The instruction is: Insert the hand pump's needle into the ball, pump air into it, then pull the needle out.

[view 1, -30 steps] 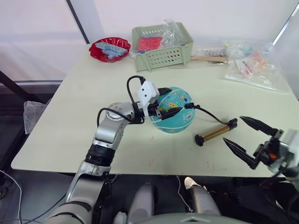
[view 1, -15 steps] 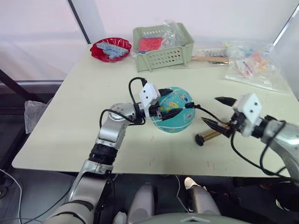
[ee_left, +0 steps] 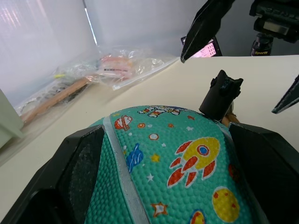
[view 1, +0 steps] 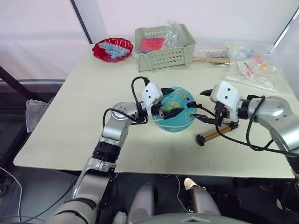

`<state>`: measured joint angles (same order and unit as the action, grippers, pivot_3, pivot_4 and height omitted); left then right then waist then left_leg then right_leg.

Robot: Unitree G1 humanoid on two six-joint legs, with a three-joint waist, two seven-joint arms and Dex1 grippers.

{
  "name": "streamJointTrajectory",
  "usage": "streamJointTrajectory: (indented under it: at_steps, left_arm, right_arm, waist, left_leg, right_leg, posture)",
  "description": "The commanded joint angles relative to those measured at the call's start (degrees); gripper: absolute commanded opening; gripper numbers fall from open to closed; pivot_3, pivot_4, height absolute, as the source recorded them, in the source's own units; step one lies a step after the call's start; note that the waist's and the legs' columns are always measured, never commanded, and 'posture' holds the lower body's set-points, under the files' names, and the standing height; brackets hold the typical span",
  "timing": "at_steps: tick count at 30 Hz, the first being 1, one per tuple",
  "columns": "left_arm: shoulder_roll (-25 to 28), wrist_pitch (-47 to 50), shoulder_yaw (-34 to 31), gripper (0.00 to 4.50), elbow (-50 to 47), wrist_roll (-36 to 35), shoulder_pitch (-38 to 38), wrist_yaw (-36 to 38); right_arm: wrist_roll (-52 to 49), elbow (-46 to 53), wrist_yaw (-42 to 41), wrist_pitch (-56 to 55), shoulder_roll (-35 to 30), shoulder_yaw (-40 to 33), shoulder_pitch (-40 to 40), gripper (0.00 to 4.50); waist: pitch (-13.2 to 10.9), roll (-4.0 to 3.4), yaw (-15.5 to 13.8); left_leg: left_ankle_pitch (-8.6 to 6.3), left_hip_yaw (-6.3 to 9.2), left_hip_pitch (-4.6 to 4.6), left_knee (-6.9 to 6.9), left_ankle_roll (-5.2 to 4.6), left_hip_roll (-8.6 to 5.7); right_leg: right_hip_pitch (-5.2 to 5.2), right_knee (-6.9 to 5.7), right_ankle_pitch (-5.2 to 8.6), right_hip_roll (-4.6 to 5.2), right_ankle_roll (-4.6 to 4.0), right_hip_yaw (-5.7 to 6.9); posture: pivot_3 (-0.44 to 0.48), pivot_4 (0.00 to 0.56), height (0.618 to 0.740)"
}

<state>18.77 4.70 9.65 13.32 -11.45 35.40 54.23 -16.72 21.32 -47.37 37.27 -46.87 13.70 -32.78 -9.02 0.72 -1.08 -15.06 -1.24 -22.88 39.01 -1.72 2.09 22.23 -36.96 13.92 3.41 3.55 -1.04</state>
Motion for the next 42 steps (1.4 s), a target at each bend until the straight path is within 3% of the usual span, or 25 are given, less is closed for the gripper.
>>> streamJointTrajectory:
  at_steps: [1, 6, 7, 8, 10, 16, 17, 33, 42]
  left_arm:
    - [-0.12, 1.37, 2.17, 4.50, 3.00, 2.26, -0.80, -0.04]
    - [-0.30, 1.63, 2.22, 4.50, 2.74, 2.28, -1.05, 0.02]
    - [-0.31, 1.68, 2.22, 4.50, 2.66, 2.28, -1.08, 0.02]
    - [-0.33, 1.78, 2.20, 4.50, 2.53, 2.25, -1.14, -0.01]
    - [-0.35, 1.83, 2.20, 4.50, 2.40, 2.28, -1.25, -0.06]
    - [-0.36, 1.93, 2.24, 4.50, 2.13, 2.37, -1.56, -0.19]
    - [-0.38, 1.88, 2.26, 4.50, 2.18, 2.41, -1.62, -0.22]
    - [-1.68, 2.71, 4.87, 4.50, 5.59, 5.75, -2.35, -0.38]
    - [-2.43, 3.52, 5.14, 4.50, 6.93, 6.14, -2.44, 0.10]
  right_arm:
    - [2.63, -1.24, -3.62, 0.20, -0.83, 2.43, -4.60, 4.44]
    - [5.09, -3.86, -5.85, 0.05, 0.50, 4.93, -8.22, 4.44]
    - [5.44, -4.14, -6.23, -0.09, 0.67, 5.19, -8.51, 4.20]
    - [5.73, -4.36, -6.52, -0.14, 0.90, 5.34, -8.71, 3.66]
    - [6.24, -4.75, -6.85, -0.19, 1.45, 5.41, -9.07, 3.10]
    - [7.56, -5.07, -8.00, -0.04, 2.06, 5.34, -9.56, 0.74]
    - [7.82, -4.94, -8.11, 0.03, 2.02, 5.34, -9.58, 0.17]
    - [7.12, -2.15, -11.92, 6.87, 0.96, 3.49, -13.59, 0.08]
    - [2.44, 0.31, -12.59, 10.50, -0.32, -2.18, -13.98, 0.08]
  waist:
    - [0.00, 0.00, 0.06]
    - [0.00, 0.00, 0.03]
    - [0.00, 0.00, 0.01]
    - [0.00, 0.00, -0.01]
    - [0.00, 0.00, 0.01]
    - [0.00, -0.01, 0.03]
    - [0.00, -0.01, 0.04]
    - [0.00, -0.01, -0.40]
    - [-0.02, -0.04, -1.22]
  left_leg:
    - [0.00, -0.01, 0.00, 0.02, 0.00, 0.00]
    - [0.00, 0.02, 0.00, 0.05, 0.00, 0.00]
    - [0.00, 0.03, 0.00, 0.05, 0.00, 0.00]
    - [0.00, 0.04, -0.01, 0.05, 0.00, 0.00]
    - [0.00, 0.02, -0.02, 0.05, 0.00, 0.00]
    - [0.00, 0.03, -0.02, 0.06, 0.00, 0.00]
    - [0.00, 0.03, -0.02, 0.06, 0.00, 0.00]
    - [0.00, 0.05, -0.02, 0.06, 0.00, -0.01]
    - [-0.01, 0.09, -0.16, 0.06, 0.01, -0.02]
  right_leg:
    - [0.00, 0.00, 0.00, 0.00, 0.00, 0.00]
    - [-0.02, 0.00, 0.00, 0.00, 0.00, 0.03]
    - [-0.02, 0.00, 0.00, 0.00, 0.00, 0.03]
    - [-0.02, 0.00, 0.00, 0.00, 0.00, 0.04]
    - [-0.02, 0.00, 0.00, 0.01, 0.00, 0.03]
    - [-0.02, 0.00, 0.00, 0.01, 0.00, 0.04]
    - [-0.02, 0.00, 0.00, 0.01, 0.00, 0.04]
    - [-0.02, 0.00, 0.00, 0.07, 0.00, 0.07]
    - [0.06, 0.06, 0.01, 0.15, -0.01, 0.12]
  posture:
    - [0.000, 0.150, 0.736]
    - [0.000, 0.150, 0.736]
    - [0.000, 0.150, 0.736]
    - [0.000, 0.150, 0.736]
    - [0.000, 0.150, 0.736]
    - [0.000, 0.150, 0.736]
    - [0.000, 0.150, 0.736]
    - [0.000, 0.150, 0.736]
    - [0.000, 0.150, 0.736]
